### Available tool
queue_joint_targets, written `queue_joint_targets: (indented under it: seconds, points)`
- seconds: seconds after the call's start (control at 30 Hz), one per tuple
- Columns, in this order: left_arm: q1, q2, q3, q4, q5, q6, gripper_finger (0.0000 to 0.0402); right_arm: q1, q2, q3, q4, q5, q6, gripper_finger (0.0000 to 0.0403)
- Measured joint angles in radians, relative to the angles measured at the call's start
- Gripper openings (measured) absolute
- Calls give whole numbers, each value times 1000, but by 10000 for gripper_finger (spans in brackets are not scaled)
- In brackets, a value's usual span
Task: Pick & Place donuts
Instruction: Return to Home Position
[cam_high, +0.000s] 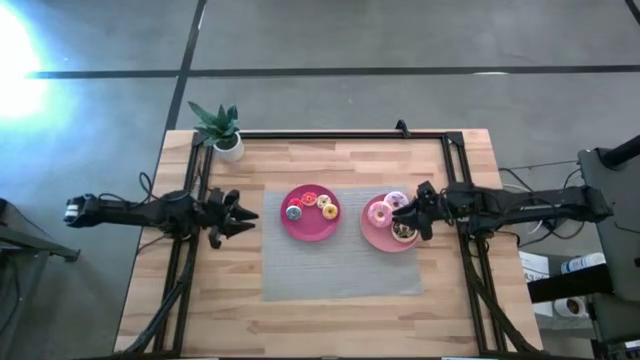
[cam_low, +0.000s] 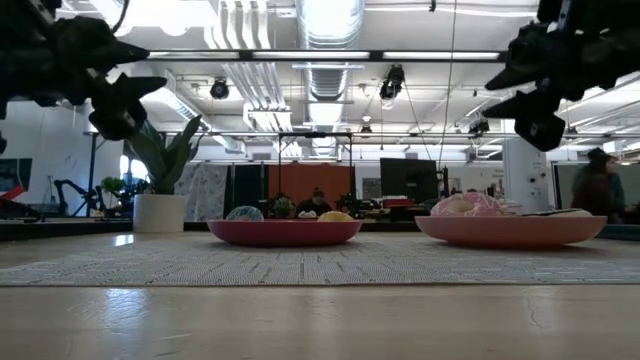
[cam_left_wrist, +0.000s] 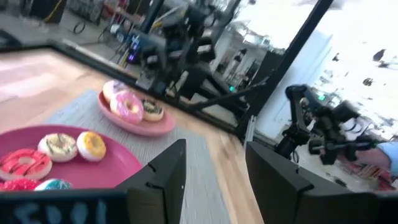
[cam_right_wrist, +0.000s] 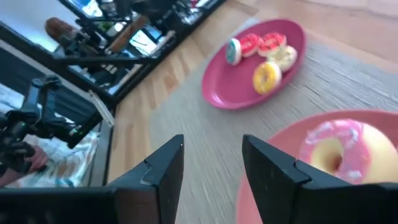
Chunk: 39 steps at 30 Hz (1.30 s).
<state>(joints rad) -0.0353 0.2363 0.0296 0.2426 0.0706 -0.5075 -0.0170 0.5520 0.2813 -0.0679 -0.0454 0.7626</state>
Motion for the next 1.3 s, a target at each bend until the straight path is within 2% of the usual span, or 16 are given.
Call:
queue_joint_targets:
  seconds: [0.1, 0.23, 0.67, 0.9, 0.97, 1.07, 1.3]
  points:
    - [2, -48, -19, -31, -1, 5, 140, 0, 0, -26, -3, -3, -3, 155]
    - [5, -86, -17, -181, -4, -4, 140, -3, 0, -59, -4, -3, -2, 155]
    - [4, -88, -20, -223, -14, -53, 140, -3, -5, -137, -3, -4, -3, 155]
    - [10, -138, -21, -218, -13, -53, 140, -3, -141, -240, -3, -4, -3, 155]
    - [11, -169, -21, -218, -12, -54, 140, -3, -176, -260, 63, 13, -9, 155]
    - [16, -235, -22, -217, -12, -54, 140, -3, -234, -272, 125, 19, -10, 155]
    - [21, -235, -22, -171, -13, -54, 140, -3, -412, -272, 127, 20, -10, 155]
